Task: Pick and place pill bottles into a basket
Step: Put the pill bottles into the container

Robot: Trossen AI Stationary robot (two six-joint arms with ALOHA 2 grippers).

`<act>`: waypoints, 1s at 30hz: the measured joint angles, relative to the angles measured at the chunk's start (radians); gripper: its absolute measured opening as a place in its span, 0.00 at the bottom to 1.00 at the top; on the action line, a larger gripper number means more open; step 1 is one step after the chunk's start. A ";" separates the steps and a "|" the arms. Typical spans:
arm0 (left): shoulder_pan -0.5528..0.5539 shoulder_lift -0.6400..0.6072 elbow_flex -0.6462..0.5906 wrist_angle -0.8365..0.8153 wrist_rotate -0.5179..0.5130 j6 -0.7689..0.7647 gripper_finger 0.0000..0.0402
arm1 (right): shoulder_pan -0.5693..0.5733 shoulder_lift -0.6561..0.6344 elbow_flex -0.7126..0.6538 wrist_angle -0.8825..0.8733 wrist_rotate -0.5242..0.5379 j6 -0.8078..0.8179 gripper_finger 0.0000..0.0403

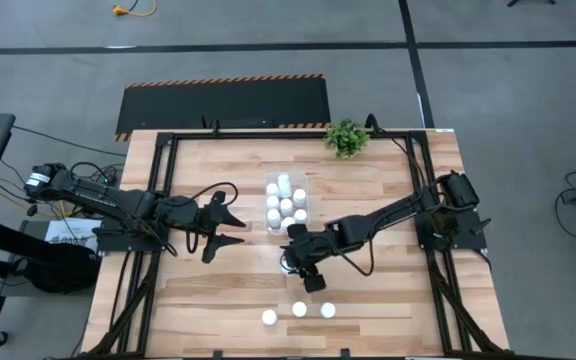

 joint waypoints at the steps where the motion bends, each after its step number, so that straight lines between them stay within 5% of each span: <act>1: 0.000 0.000 0.000 0.000 0.000 0.000 0.48 | -0.007 0.000 0.019 -0.031 0.000 -0.012 0.39; 16: 0.000 0.000 0.000 0.000 0.006 0.000 0.48 | -0.141 0.000 0.386 -0.498 0.000 -0.206 0.37; 30: 0.000 0.000 0.000 0.001 0.006 0.002 0.48 | -0.342 0.000 0.639 -0.728 0.000 -0.352 0.37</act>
